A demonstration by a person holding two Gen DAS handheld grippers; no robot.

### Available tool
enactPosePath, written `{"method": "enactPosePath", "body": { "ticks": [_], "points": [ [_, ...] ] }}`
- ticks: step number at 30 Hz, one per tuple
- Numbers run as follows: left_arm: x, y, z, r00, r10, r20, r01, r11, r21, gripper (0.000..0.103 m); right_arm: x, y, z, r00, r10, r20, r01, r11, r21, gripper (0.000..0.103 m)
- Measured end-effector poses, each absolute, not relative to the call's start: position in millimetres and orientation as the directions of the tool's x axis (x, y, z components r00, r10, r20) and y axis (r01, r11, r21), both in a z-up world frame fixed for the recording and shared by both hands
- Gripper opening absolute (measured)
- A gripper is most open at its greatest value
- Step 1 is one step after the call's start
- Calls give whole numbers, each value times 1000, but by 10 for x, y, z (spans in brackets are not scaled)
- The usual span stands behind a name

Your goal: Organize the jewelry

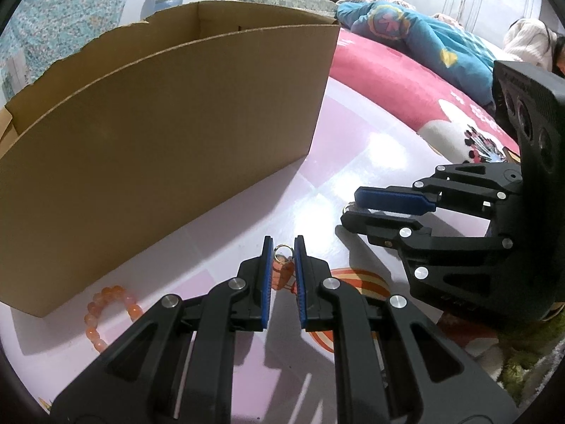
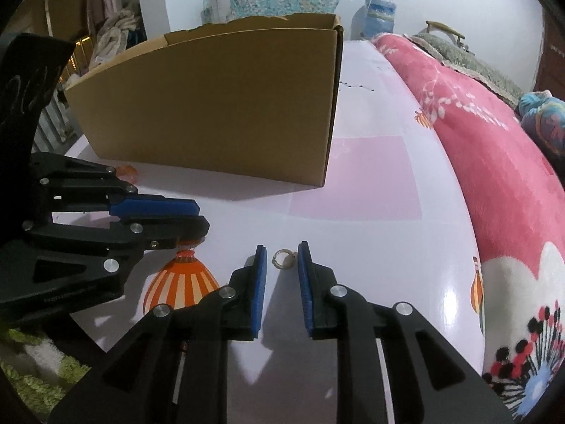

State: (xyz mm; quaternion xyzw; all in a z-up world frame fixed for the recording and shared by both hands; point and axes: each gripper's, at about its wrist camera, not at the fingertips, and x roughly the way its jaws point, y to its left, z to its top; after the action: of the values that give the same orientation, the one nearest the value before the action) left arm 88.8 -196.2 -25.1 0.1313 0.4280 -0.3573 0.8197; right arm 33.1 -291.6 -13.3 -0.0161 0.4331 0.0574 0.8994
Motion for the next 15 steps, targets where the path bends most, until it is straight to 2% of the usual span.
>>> {"method": "enactPosePath", "body": {
  "ticks": [15],
  "points": [
    [915, -1935, -300, 371, -476, -797, 691, 715, -106, 11, 408, -2954, -137, 601, 103, -792, -107, 993, 48, 17]
  ]
}}
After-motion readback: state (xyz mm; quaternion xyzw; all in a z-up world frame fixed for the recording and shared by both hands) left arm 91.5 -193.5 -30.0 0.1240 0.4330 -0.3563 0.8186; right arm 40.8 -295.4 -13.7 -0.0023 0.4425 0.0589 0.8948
